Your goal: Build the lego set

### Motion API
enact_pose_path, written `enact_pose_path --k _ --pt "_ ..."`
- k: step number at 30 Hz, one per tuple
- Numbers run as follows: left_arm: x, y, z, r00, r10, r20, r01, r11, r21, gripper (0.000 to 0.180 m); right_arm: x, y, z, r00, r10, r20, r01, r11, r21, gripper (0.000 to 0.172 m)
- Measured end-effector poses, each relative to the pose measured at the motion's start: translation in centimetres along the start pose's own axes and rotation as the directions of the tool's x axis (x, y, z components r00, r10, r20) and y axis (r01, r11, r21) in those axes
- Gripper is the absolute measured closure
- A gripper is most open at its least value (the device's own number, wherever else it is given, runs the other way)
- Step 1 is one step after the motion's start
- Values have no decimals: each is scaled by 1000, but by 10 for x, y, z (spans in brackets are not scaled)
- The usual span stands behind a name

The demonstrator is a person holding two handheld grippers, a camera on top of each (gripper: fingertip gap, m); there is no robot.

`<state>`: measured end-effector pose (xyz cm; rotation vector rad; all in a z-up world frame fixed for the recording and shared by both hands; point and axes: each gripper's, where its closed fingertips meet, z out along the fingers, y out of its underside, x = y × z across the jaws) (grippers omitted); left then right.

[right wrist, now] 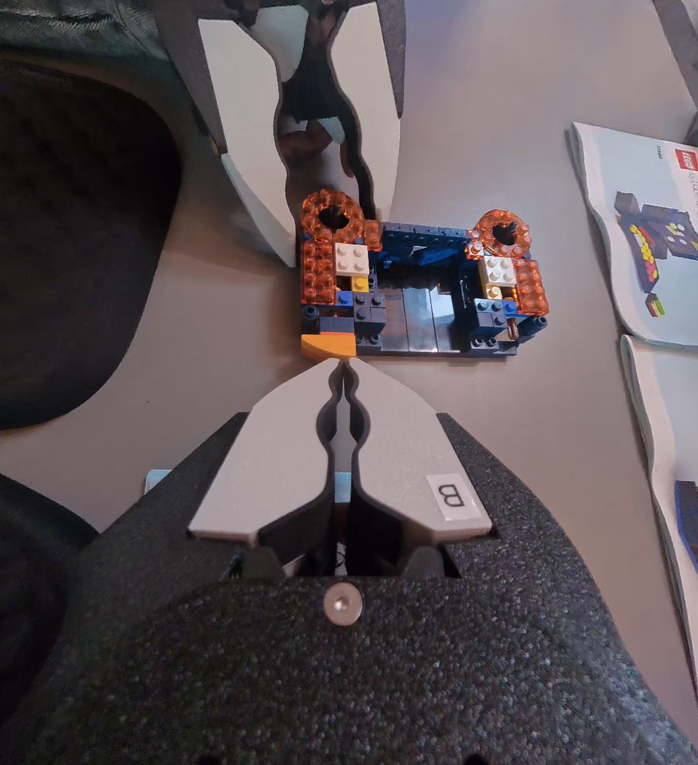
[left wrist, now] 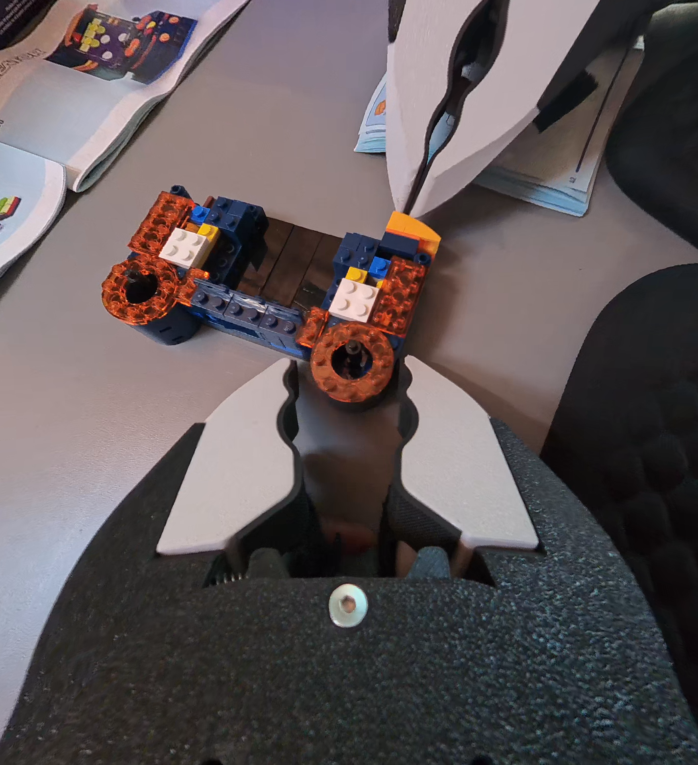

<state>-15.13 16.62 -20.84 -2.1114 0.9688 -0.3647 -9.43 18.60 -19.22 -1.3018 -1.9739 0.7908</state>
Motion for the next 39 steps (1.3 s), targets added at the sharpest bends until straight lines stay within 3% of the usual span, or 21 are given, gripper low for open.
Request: enact_pose_path --k 3,9,12,15,20,22,26,28,30,32,36,37,38,39 --pt "0 0 -2 1000 14 3 -14 1000 8 129 7 -7 -10 999 5 -39 -3 999 45 172" --pt "-5 -14 -17 1000 -10 14 8 994 113 120 21 -32 -48 991 73 -109 -50 980 195 152" --pt "-11 -37 -34 999 -19 47 5 961 276 110 25 -39 -71 981 136 -136 -96 959 267 134" --pt "-22 -64 -56 993 -56 102 0 877 481 100 27 -34 -88 965 210 -159 -153 939 309 114" --pt "-33 -94 -81 974 -155 164 18 777 629 48 21 -16 -114 928 321 -189 -243 907 345 82" --pt "-27 -111 -88 970 -154 186 -5 757 653 34 18 -12 -125 914 359 -189 -265 882 390 73" --pt "12 -153 -89 989 -30 146 -80 721 688 34 26 9 -144 864 442 -242 -282 822 494 42" --pt "37 -174 -82 996 27 86 -81 700 710 35 34 20 -156 824 495 -275 -268 769 580 35" --pt "53 -193 -71 997 54 55 -77 673 736 40 40 22 -173 792 533 -298 -222 705 673 29" --pt "65 -206 -54 998 61 27 -60 652 756 45 46 24 -191 768 511 -385 -133 716 685 32" --pt "67 -204 -6 998 43 42 -60 684 727 68 53 29 -216 713 534 -455 -63 695 716 45" --pt "65 -198 3 998 31 57 -62 699 712 90 55 33 -218 696 538 -476 -61 704 707 55" --pt "64 -189 10 995 47 86 -93 726 681 143 58 39 -221 669 529 -521 -49 731 680 75" --pt "62 -181 14 989 81 123 -142 754 642 178 58 46 -222 651 501 -570 -37 771 636 111"
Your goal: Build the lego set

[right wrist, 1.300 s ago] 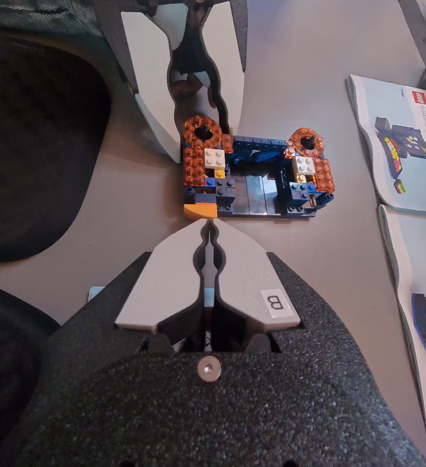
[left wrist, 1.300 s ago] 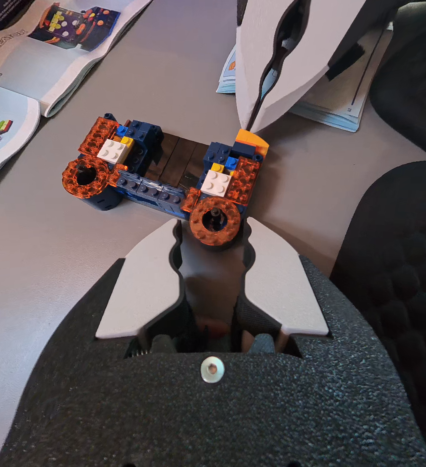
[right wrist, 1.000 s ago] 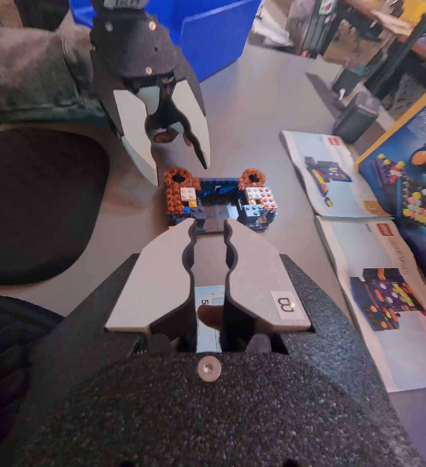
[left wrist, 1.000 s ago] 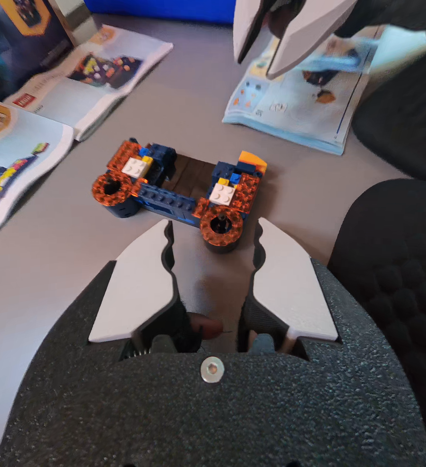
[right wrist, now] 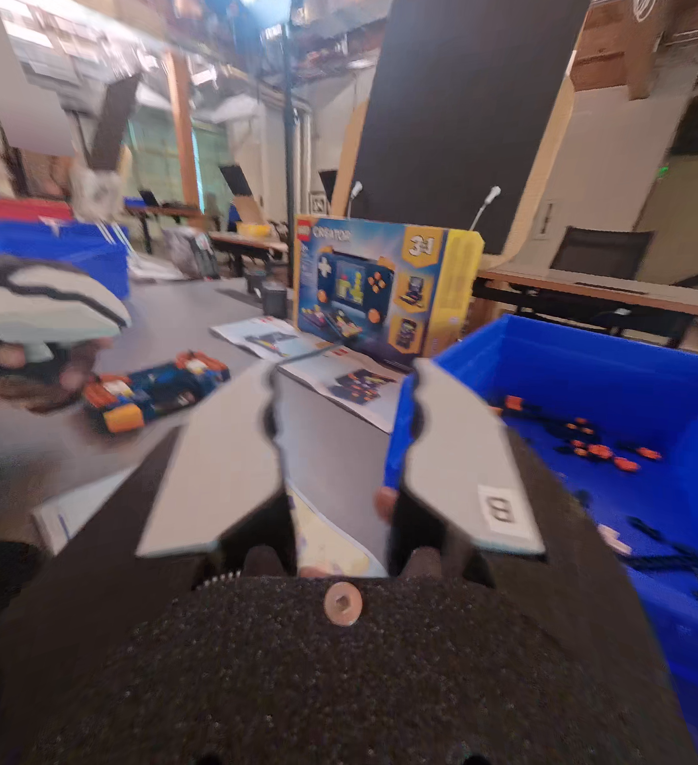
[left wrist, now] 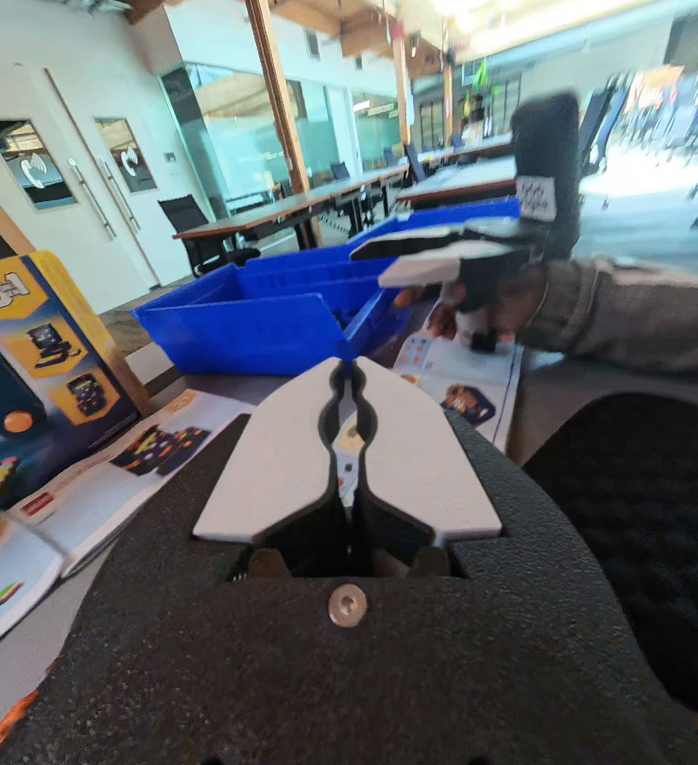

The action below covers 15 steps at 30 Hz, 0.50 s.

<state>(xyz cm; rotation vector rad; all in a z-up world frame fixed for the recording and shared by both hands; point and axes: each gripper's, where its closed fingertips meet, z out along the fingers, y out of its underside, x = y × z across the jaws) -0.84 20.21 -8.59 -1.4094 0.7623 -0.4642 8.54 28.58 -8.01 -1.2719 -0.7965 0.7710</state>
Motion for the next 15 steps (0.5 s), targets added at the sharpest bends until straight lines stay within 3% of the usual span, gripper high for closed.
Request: enact_pose_path --k 1,2,4,10,15 --pt "-4 5 -2 999 35 28 -34 999 -30 180 3 3 -3 999 -52 -17 51 998 -29 150" --pt "-9 7 -5 997 47 55 -45 998 -35 180 7 4 -7 994 -99 -46 97 994 -44 172" --pt "-14 6 -10 998 6 62 -5 1000 -26 180 14 3 -11 987 -133 -89 127 990 -65 172" --pt "-23 9 -15 995 26 101 -22 999 -36 174 28 10 -19 992 7 -127 -20 994 -105 172" --pt "-18 11 -13 997 -11 78 14 999 -36 169 28 -6 -22 990 95 -101 -93 995 25 159"
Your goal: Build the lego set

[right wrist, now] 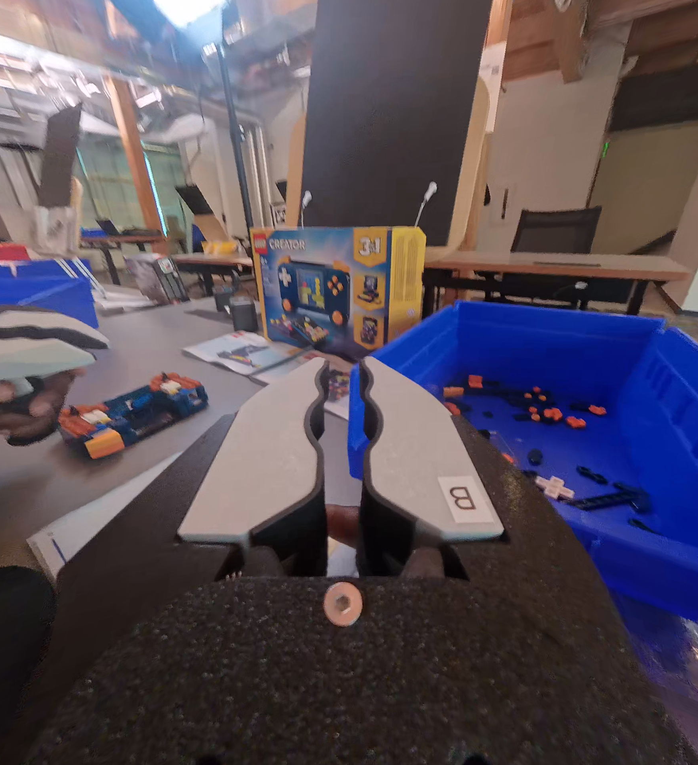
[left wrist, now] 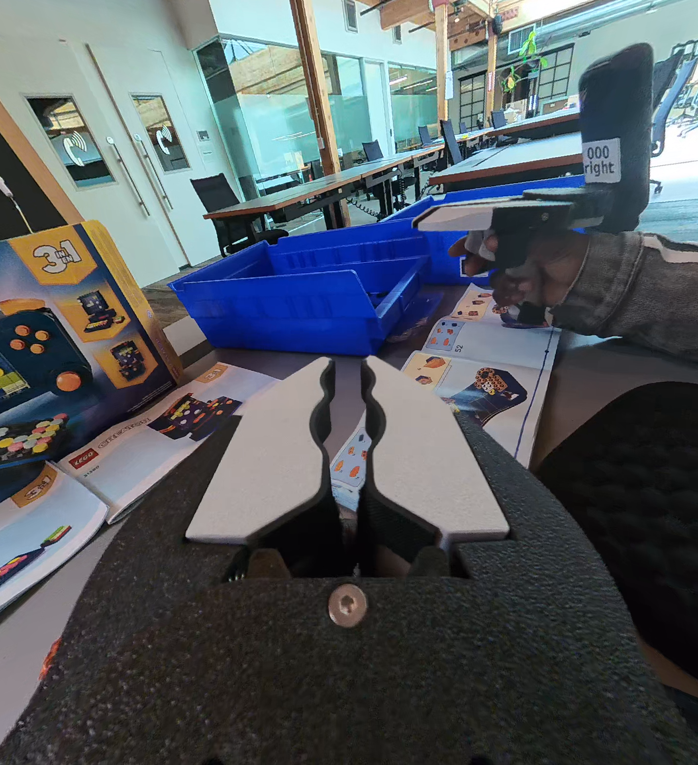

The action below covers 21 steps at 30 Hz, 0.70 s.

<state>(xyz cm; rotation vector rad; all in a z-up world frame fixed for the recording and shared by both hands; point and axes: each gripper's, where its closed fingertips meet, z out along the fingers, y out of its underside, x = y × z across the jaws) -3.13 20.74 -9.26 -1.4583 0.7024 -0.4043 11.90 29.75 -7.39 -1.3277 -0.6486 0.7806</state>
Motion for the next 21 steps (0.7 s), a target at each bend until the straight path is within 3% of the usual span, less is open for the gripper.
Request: enact_pose_path --k 5,12,14,16,18,21 --pt "14 1 1 995 -23 -102 23 1000 -1 154 -4 -18 -4 1000 1 17 -2 995 102 132" --pt "55 32 9 958 99 -270 -144 978 -153 143 -18 -34 -9 996 9 85 -25 983 181 122" --pt "63 42 9 943 118 -312 -185 963 -195 142 -31 -26 -8 985 13 170 -32 993 111 132" --pt "67 52 9 933 134 -333 -221 946 -239 142 -55 1 -11 946 20 323 2 998 -70 150" --pt "68 60 10 930 137 -341 -237 932 -273 142 -71 35 -19 914 -7 405 117 962 -248 158" --pt "69 67 10 927 136 -351 -251 919 -305 144 -86 66 -38 874 -64 482 273 885 -378 172"
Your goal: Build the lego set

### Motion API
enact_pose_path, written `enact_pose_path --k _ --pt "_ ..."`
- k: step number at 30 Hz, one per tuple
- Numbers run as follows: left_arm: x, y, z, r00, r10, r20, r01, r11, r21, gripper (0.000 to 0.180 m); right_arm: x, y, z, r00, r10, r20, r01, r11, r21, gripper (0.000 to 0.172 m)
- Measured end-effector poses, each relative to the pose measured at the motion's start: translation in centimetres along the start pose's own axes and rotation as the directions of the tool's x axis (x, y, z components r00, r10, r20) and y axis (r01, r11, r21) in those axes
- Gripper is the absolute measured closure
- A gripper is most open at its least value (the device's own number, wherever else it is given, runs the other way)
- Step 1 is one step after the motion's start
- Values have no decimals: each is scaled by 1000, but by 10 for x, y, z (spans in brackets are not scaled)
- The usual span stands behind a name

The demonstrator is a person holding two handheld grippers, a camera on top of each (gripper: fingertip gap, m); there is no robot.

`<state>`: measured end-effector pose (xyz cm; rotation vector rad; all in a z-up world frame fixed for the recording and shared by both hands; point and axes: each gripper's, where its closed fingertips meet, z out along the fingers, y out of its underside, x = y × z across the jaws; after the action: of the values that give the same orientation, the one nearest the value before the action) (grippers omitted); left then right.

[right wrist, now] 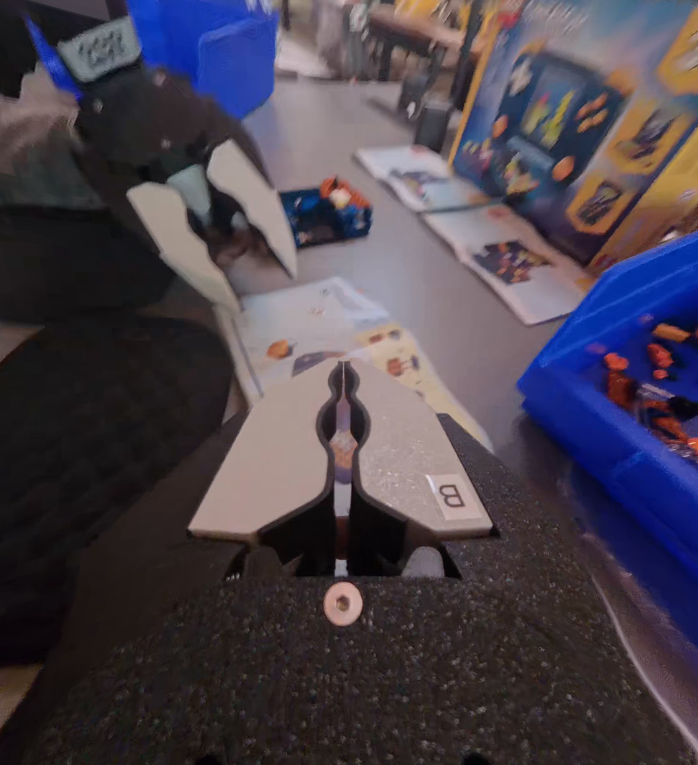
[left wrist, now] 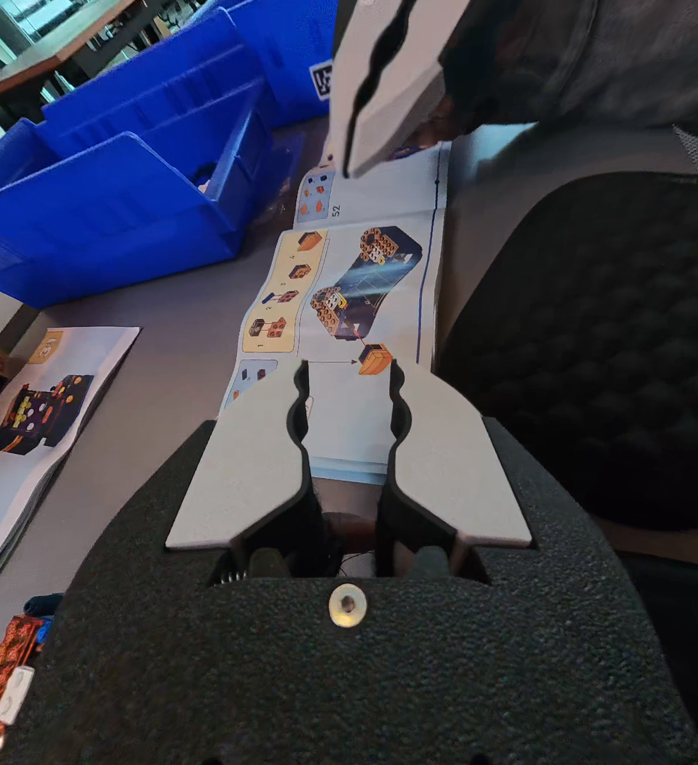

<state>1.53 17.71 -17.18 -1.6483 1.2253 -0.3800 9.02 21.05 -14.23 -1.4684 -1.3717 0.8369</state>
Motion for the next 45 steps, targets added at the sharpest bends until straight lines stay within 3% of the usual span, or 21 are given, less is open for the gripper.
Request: enact_pose_path --k 3,8,10,22,39,42,45 --pt "4 3 2 1000 6 -22 -7 1000 -18 145 -16 16 0 999 -3 41 7 995 -95 172" --pt "8 8 5 999 38 -26 -39 998 -54 148 -12 37 14 968 -216 -128 181 953 -244 172" --pt "10 11 7 999 31 -39 -34 997 -72 150 -23 55 26 961 -267 -67 228 908 -351 172" --pt "17 22 14 991 126 -45 -131 980 -149 152 -31 51 42 952 -297 -68 256 902 -347 172" --pt "11 25 13 996 84 -16 -86 982 -169 150 -31 51 41 946 -316 -75 272 898 -345 172" --pt "-2 3 3 987 143 76 -138 988 -63 146 -31 51 41 944 -321 -76 277 897 -343 172" --pt "-30 -33 -28 976 81 202 -107 987 122 146 -30 47 39 943 -321 -86 280 907 -313 168"
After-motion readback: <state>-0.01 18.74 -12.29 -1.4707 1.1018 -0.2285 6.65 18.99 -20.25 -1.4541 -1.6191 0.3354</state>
